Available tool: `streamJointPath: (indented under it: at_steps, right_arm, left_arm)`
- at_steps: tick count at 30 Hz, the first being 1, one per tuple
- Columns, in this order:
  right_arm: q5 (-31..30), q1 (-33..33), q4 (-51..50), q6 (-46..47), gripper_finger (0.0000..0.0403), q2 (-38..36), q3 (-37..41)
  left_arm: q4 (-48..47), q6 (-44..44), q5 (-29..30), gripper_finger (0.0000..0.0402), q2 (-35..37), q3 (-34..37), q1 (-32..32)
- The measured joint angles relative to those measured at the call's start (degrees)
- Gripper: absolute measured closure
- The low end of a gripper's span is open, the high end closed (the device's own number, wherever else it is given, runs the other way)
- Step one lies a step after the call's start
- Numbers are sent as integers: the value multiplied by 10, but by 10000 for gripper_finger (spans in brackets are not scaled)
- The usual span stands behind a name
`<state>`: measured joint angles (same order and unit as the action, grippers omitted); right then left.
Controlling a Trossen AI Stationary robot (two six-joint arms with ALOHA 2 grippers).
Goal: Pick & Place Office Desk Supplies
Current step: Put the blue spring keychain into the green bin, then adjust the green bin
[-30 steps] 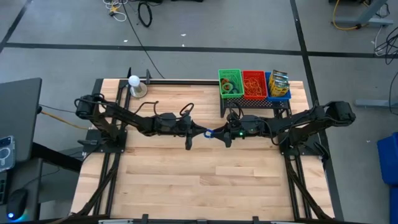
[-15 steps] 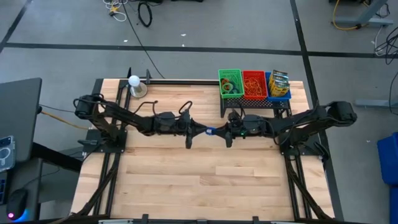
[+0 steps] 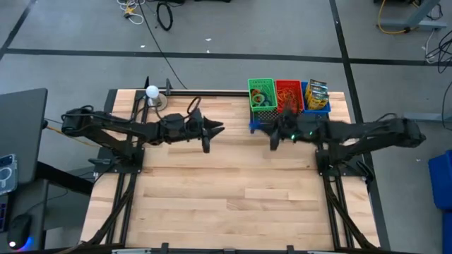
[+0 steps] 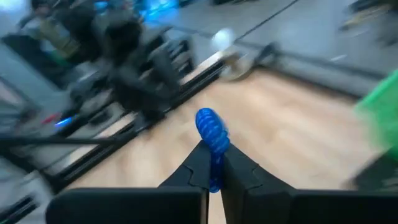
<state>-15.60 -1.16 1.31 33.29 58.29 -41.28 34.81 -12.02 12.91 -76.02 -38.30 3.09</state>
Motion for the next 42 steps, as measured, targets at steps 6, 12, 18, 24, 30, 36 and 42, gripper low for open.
streamJointPath:
  at_steps: [6,12,18,24,30,36,42]
  right_arm:
    - [-93,80,-228,-44,386,5,-159]
    - [-73,212,-395,-81,386,101,-282]
    - [-20,285,-484,-100,386,199,-339]
    - [1,311,-522,-96,353,239,-352]
    - [1,313,-534,-97,311,238,-353]
    - [-10,328,-516,-116,314,238,-353]
    - [-6,379,-446,-168,381,251,-353]
  left_arm:
    - [58,-27,-8,363,-3,55,-1]
    - [209,-81,6,395,-11,169,-1]
    - [234,-103,6,392,-11,206,-1]
    - [224,-110,6,387,-11,206,-2]
    - [219,-110,6,386,-11,206,-1]
    - [208,-110,6,386,-11,206,-1]
    - [196,-110,6,386,-11,206,-1]
